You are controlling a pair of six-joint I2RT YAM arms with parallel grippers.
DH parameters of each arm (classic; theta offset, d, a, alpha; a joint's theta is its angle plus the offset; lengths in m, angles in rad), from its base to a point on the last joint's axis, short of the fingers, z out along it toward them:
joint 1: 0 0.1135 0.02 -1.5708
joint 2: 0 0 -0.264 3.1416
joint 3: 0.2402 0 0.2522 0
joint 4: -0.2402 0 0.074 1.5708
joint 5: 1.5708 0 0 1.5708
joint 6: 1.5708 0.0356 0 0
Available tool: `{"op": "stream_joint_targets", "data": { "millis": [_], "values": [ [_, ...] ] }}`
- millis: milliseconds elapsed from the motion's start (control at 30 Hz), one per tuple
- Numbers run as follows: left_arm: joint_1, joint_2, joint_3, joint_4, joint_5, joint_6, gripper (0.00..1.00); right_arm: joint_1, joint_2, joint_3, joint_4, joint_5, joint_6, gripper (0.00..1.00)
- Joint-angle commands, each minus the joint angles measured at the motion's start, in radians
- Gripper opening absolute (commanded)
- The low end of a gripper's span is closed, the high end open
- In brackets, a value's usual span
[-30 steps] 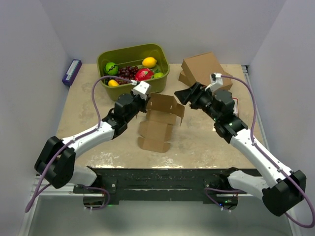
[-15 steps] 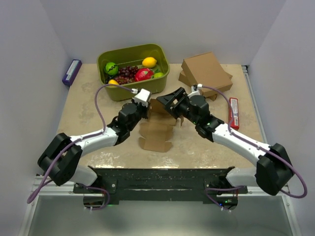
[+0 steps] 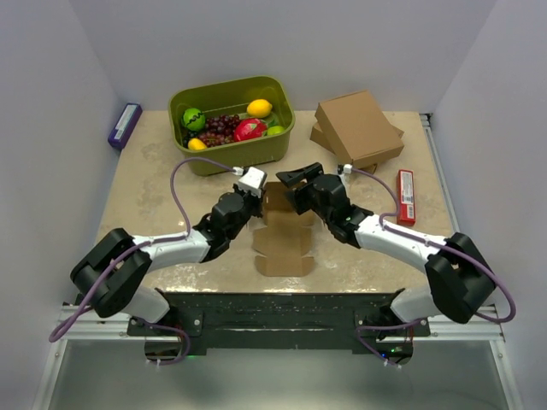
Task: Fold the paper box
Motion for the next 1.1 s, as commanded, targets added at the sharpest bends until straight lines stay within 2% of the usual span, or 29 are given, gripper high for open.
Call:
{"op": "stream_joint_targets", "data": {
  "millis": [0,333,667,700,900,1067],
  "values": [
    [-0.025,-0.003,-0.034,0.124,-0.036,-0.012,0.00,0.008,0.025,-0.006,0.032,0.105,0.056,0.72],
    [-0.048,-0.001,-0.100,0.192,-0.056,0.018,0.00,0.025,0.074,-0.038,0.036,0.193,0.076,0.67],
    [-0.057,-0.006,-0.101,0.175,-0.038,0.020,0.00,0.038,0.083,-0.071,0.030,0.223,0.082,0.48],
    [-0.057,-0.009,-0.104,0.173,-0.030,0.020,0.08,0.040,0.085,-0.075,0.032,0.222,0.084,0.47],
    [-0.059,-0.046,-0.112,0.158,0.017,0.031,0.40,0.042,0.100,-0.090,0.044,0.213,0.098,0.43],
    [-0.062,-0.105,-0.141,0.156,0.039,0.029,0.55,0.043,0.113,-0.099,0.058,0.213,0.101,0.39]
  ]
}}
